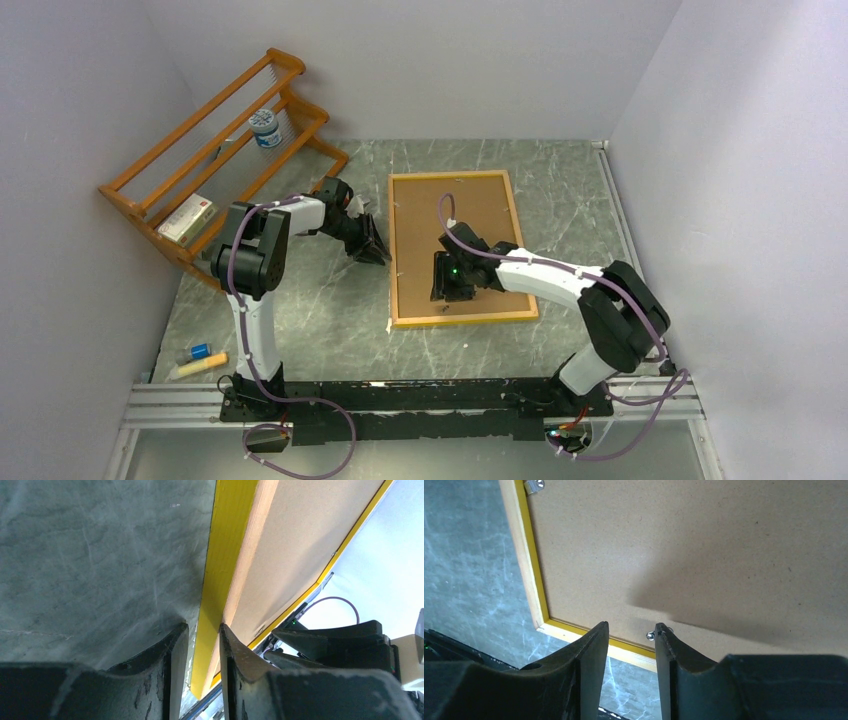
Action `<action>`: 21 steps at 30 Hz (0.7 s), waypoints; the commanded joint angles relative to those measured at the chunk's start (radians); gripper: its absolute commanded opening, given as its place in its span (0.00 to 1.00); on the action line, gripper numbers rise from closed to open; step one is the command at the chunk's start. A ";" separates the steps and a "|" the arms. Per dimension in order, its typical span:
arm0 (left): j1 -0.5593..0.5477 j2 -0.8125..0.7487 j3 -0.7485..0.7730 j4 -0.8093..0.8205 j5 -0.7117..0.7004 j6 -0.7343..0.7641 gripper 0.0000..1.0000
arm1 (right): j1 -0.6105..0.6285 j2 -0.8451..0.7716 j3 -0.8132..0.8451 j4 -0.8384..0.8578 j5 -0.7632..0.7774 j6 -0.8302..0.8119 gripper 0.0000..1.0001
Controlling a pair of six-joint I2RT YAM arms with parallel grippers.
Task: Put the photo into the frame
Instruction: Install the photo frame at the center of the board.
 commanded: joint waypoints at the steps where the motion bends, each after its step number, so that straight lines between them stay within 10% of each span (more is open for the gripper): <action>1: 0.000 0.024 -0.003 -0.032 -0.042 0.031 0.34 | 0.003 0.037 0.063 -0.003 -0.026 -0.025 0.42; 21: -0.001 0.050 -0.025 0.039 0.018 -0.045 0.29 | 0.018 0.094 0.064 -0.157 -0.086 -0.058 0.37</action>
